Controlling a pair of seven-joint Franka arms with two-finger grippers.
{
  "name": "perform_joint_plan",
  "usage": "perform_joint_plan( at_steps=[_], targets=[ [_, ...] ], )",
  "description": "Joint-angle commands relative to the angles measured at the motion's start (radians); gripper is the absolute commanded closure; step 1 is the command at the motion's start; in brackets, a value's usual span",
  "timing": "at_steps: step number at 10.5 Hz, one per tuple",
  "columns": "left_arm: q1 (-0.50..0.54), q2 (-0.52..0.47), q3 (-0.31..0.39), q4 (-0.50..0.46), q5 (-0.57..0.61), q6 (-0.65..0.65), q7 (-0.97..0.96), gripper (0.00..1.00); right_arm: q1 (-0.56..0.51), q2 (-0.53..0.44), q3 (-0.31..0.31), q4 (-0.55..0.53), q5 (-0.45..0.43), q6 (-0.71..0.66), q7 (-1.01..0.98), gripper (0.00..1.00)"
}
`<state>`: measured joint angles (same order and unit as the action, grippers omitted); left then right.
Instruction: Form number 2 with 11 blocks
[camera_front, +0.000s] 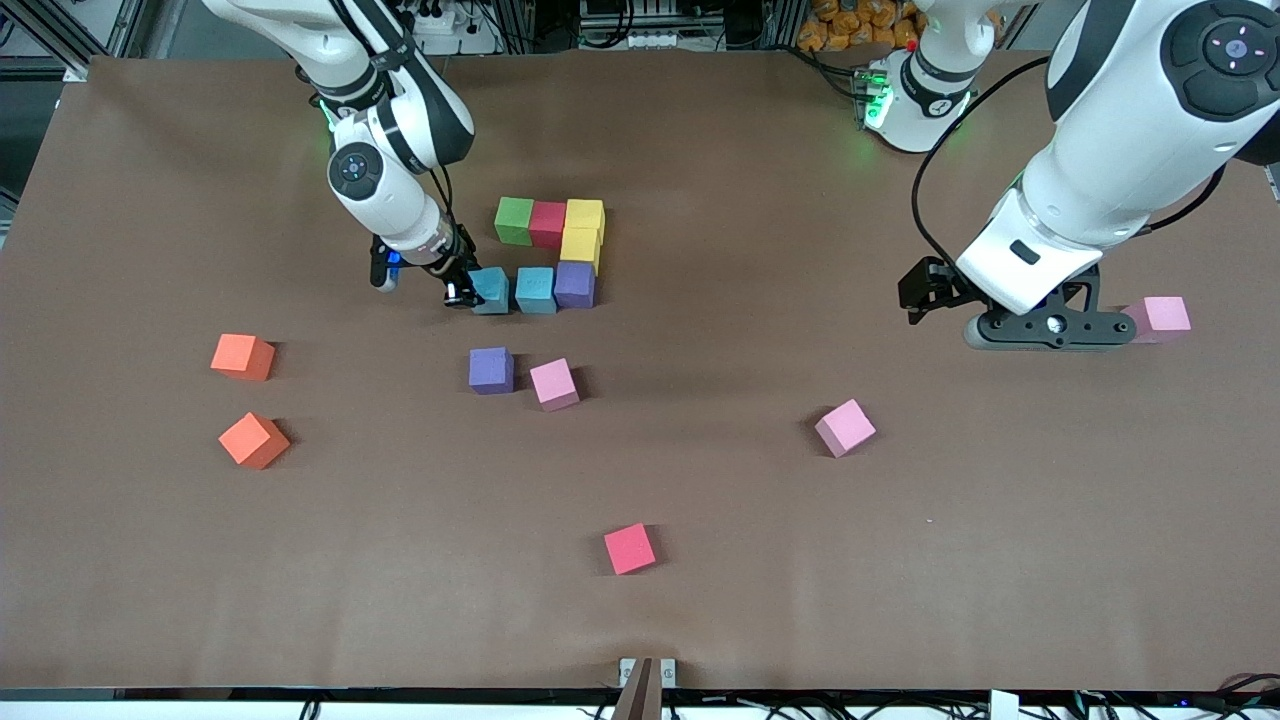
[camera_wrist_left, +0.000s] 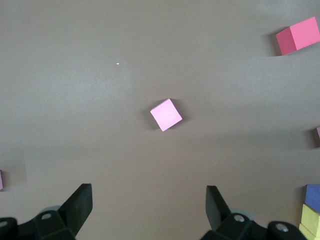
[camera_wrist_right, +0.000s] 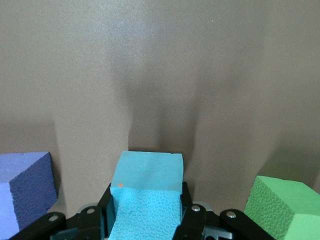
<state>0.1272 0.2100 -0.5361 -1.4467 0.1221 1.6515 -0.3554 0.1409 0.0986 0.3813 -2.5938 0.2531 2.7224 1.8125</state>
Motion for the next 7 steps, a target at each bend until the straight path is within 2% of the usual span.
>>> perform_joint_plan(
  at_steps=[1, 7],
  targets=[
    [0.000, -0.017, -0.002, -0.009, -0.026, -0.009, -0.008, 0.00, 0.003, 0.007, 0.010, -0.025, 0.020, 0.049, 0.025, 1.00],
    [-0.001, -0.015, -0.002, -0.009, -0.026, -0.009, -0.008, 0.00, 0.003, 0.016, 0.060, -0.025, 0.020, 0.048, 0.064, 1.00]
  ],
)
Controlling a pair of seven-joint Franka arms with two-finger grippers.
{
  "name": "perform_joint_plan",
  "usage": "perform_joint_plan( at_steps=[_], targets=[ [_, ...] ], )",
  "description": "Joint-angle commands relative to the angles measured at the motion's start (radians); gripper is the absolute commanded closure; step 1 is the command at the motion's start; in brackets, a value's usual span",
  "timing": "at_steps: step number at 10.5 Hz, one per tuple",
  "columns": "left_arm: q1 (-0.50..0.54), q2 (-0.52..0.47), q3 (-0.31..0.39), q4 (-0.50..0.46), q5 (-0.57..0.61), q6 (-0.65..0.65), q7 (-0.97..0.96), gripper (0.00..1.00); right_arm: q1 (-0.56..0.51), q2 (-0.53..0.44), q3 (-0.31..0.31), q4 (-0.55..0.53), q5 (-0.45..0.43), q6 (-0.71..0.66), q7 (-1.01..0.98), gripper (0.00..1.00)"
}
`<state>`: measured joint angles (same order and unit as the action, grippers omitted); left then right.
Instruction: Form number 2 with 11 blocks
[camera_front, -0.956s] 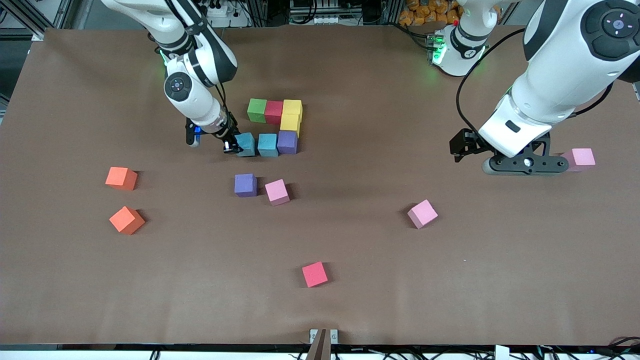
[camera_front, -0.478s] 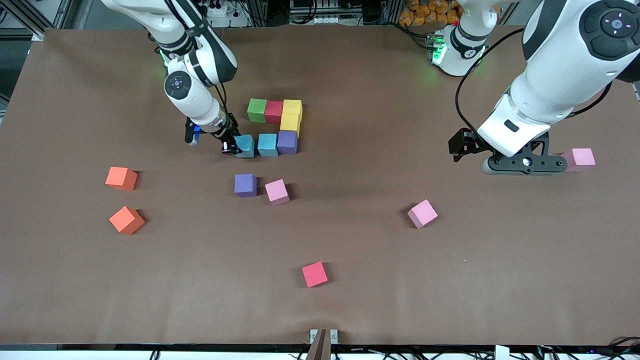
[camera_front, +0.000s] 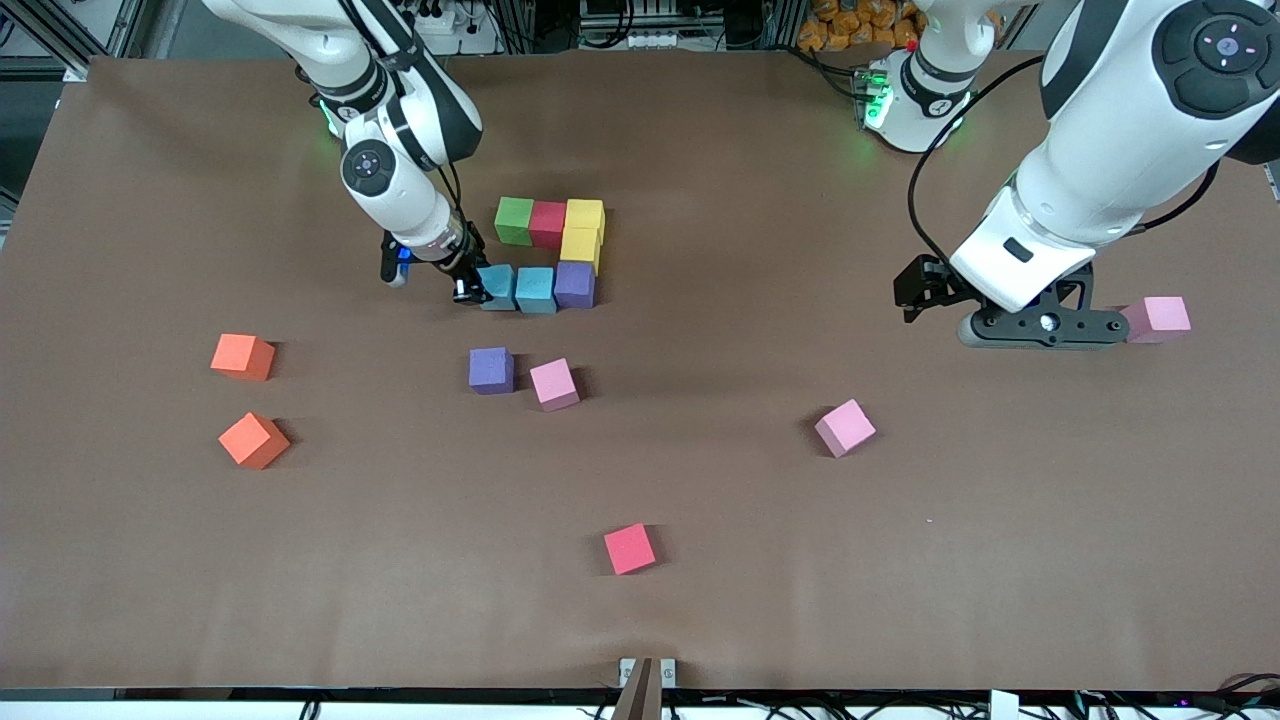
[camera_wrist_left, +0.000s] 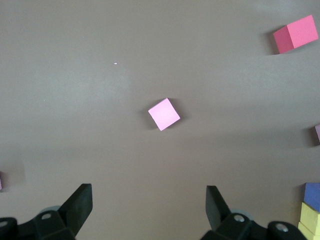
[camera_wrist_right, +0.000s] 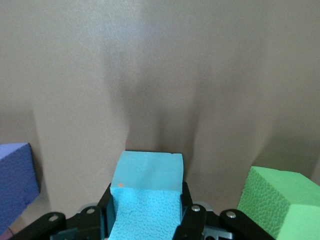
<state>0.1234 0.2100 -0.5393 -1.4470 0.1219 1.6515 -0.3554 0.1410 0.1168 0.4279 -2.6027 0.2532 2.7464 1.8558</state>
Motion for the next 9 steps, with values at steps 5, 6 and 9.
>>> perform_joint_plan(
  at_steps=[5, 6, 9],
  targets=[
    [0.001, -0.015, -0.001, -0.009, -0.025, -0.009, -0.008, 0.00, 0.003, 0.013, 0.014, -0.016, 0.020, 0.038, 0.019, 1.00],
    [0.001, -0.015, -0.001, -0.009, -0.028, -0.009, -0.008, 0.00, 0.003, 0.015, 0.014, -0.014, 0.020, 0.039, 0.019, 1.00],
    [0.002, -0.015, -0.001, -0.009, -0.038, -0.009, -0.010, 0.00, 0.003, 0.018, 0.014, -0.014, 0.020, 0.038, 0.019, 1.00]
  ],
)
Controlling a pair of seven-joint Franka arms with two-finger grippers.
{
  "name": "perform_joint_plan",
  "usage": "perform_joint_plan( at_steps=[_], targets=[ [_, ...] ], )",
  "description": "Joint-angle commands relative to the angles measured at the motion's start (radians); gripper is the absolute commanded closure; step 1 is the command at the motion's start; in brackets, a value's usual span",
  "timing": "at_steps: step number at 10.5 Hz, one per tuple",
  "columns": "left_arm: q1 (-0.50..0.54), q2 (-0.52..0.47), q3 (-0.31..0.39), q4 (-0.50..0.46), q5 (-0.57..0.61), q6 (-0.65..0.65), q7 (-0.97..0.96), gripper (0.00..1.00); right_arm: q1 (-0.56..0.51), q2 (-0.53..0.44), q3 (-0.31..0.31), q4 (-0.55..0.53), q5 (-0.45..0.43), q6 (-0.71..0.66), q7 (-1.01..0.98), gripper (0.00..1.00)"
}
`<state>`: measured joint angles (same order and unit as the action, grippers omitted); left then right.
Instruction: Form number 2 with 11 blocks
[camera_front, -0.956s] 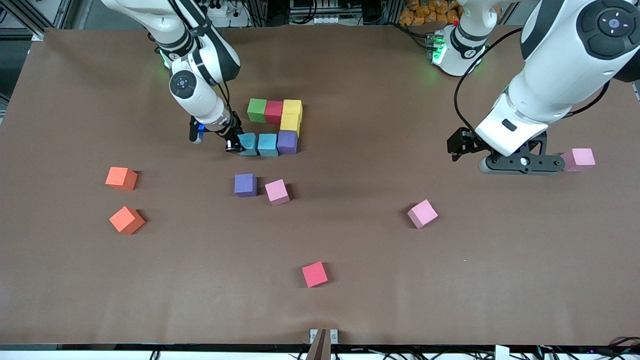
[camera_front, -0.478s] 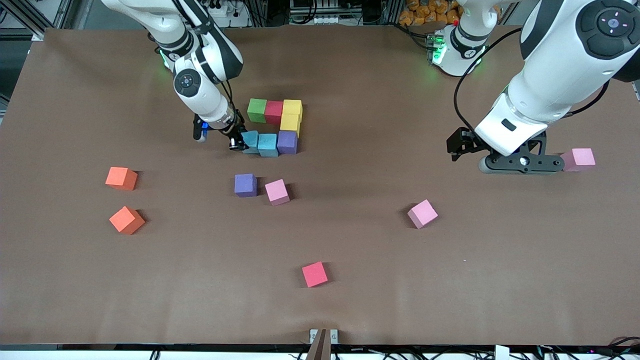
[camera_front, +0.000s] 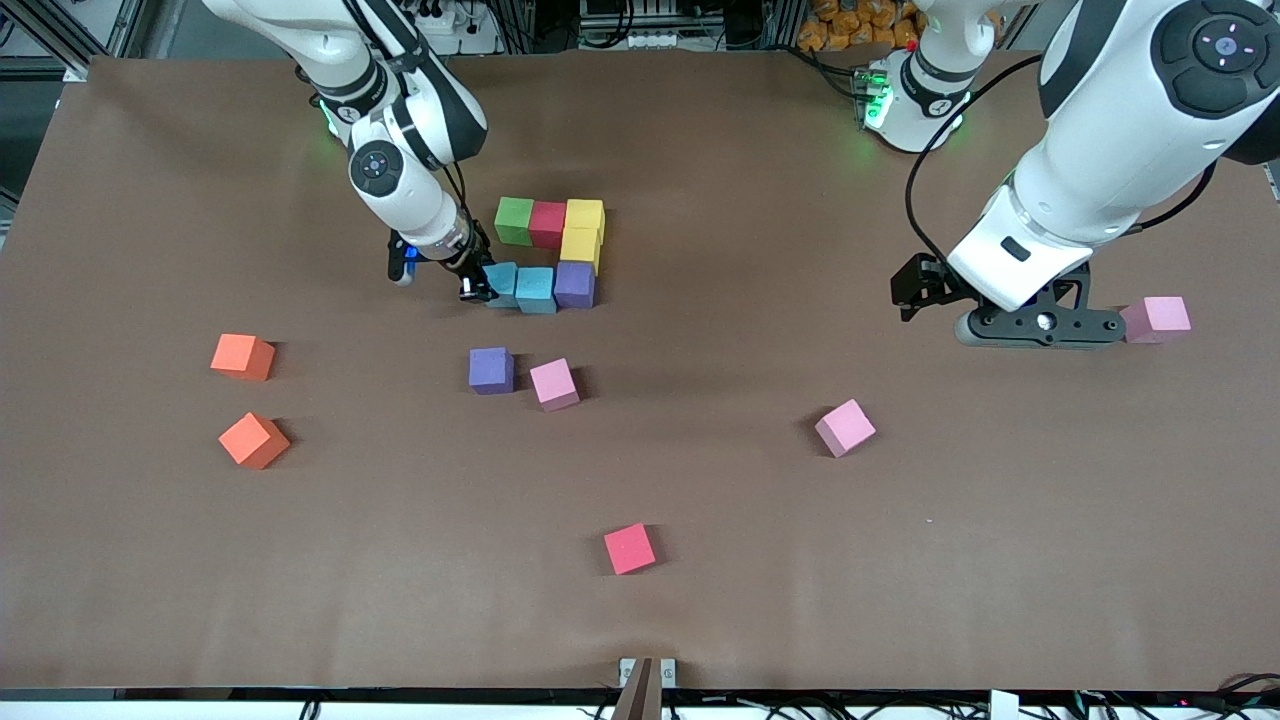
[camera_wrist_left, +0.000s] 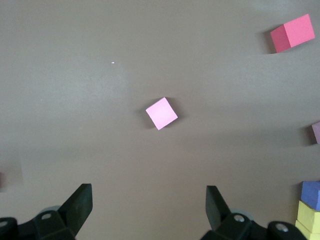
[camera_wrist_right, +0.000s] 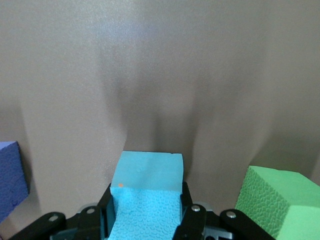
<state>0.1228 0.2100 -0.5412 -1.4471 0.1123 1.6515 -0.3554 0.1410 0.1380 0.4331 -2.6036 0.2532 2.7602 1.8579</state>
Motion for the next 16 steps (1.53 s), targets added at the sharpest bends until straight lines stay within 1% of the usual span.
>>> perform_joint_plan(
  at_steps=[1, 3, 9, 12, 14, 16],
  targets=[
    [0.001, -0.015, 0.001, -0.009, -0.028, -0.009, -0.010, 0.00, 0.002, -0.003, 0.009, -0.013, 0.018, 0.024, 0.017, 0.86],
    [0.001, -0.015, 0.001, -0.009, -0.028, -0.009, -0.010, 0.00, 0.002, -0.003, 0.009, -0.013, 0.018, 0.013, 0.012, 0.00],
    [0.001, -0.015, 0.001, -0.009, -0.036, -0.009, -0.011, 0.00, 0.000, -0.006, 0.009, -0.009, 0.018, 0.004, 0.011, 0.00],
    [0.001, -0.015, 0.001, -0.009, -0.036, -0.009, -0.011, 0.00, -0.008, -0.026, 0.010, 0.003, 0.008, -0.011, 0.006, 0.00],
    [0.001, -0.015, 0.001, -0.009, -0.036, -0.009, -0.011, 0.00, -0.026, -0.035, 0.009, 0.025, 0.001, -0.019, -0.041, 0.00],
    [0.001, -0.015, 0.001, -0.009, -0.036, -0.009, -0.011, 0.00, -0.060, -0.046, 0.003, 0.051, -0.002, -0.063, -0.144, 0.00]
  ],
)
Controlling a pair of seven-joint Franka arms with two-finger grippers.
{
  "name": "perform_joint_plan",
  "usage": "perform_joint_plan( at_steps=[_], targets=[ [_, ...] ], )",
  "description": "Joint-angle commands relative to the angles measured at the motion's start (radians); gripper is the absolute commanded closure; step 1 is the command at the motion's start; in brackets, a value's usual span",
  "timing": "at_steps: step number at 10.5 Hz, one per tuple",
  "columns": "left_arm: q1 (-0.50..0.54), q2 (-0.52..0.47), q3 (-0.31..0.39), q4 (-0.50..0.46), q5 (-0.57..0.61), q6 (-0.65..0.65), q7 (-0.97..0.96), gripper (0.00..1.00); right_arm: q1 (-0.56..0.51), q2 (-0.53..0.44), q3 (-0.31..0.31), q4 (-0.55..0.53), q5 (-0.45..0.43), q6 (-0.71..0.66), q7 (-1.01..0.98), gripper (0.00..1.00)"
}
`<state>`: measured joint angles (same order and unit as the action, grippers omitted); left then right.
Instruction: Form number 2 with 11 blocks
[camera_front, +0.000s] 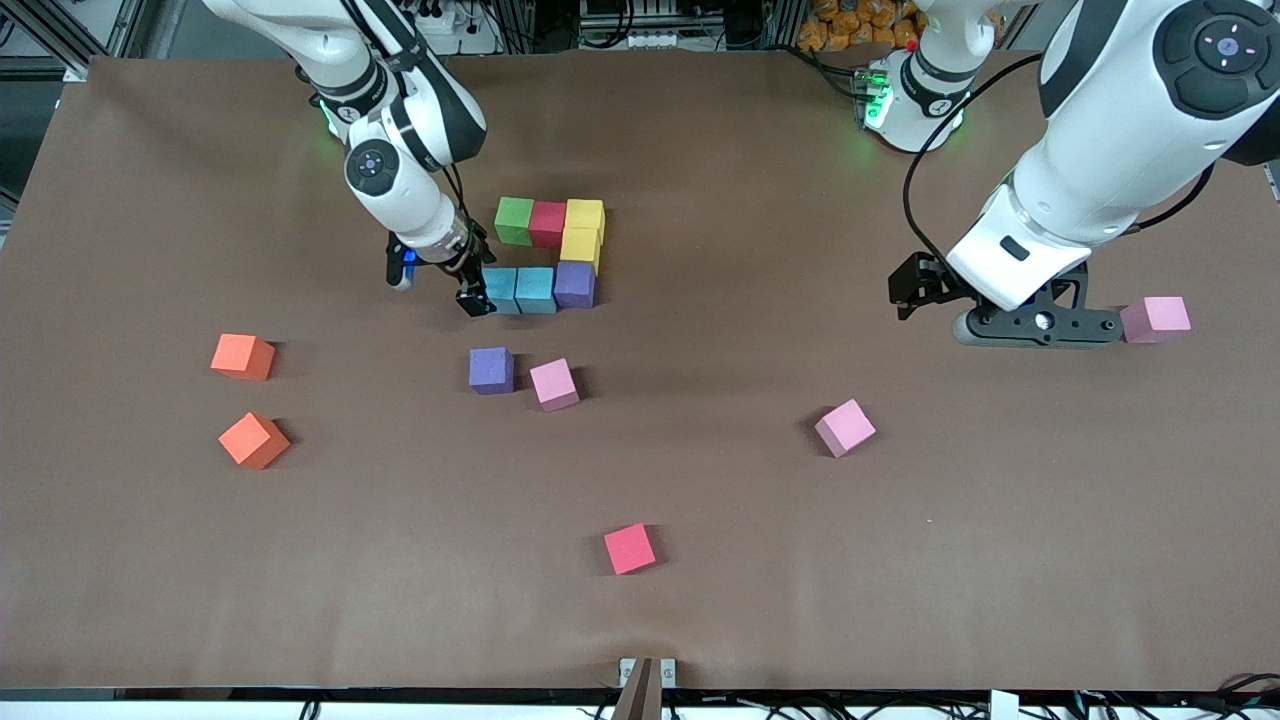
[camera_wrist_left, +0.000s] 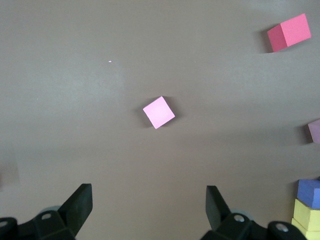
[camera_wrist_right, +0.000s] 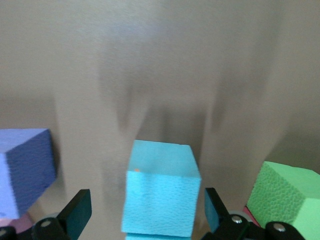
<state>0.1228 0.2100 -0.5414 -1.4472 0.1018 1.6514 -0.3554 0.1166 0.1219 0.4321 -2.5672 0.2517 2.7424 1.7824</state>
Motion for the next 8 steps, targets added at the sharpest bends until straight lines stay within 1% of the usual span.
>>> perform_joint_plan(
  at_steps=[1, 3, 4, 6, 8],
  targets=[
    [0.001, -0.011, 0.003, -0.010, -0.025, -0.009, -0.013, 0.00, -0.050, -0.045, 0.000, 0.027, -0.018, -0.075, -0.121, 0.00],
    [-0.009, 0.012, 0.001, -0.012, -0.019, -0.004, -0.020, 0.00, -0.101, -0.053, -0.003, 0.051, -0.081, -0.108, -0.204, 0.00],
    [-0.021, 0.032, 0.003, -0.010, -0.020, 0.002, -0.020, 0.00, -0.119, -0.051, -0.024, 0.067, -0.119, -0.113, -0.256, 0.00],
    [-0.032, 0.058, 0.003, -0.012, -0.024, 0.054, -0.037, 0.00, -0.120, -0.051, -0.084, 0.105, -0.143, -0.167, -0.370, 0.00],
    [-0.073, 0.095, 0.003, -0.013, -0.011, 0.102, -0.118, 0.00, -0.120, -0.051, -0.151, 0.159, -0.144, -0.246, -0.516, 0.00]
  ],
)
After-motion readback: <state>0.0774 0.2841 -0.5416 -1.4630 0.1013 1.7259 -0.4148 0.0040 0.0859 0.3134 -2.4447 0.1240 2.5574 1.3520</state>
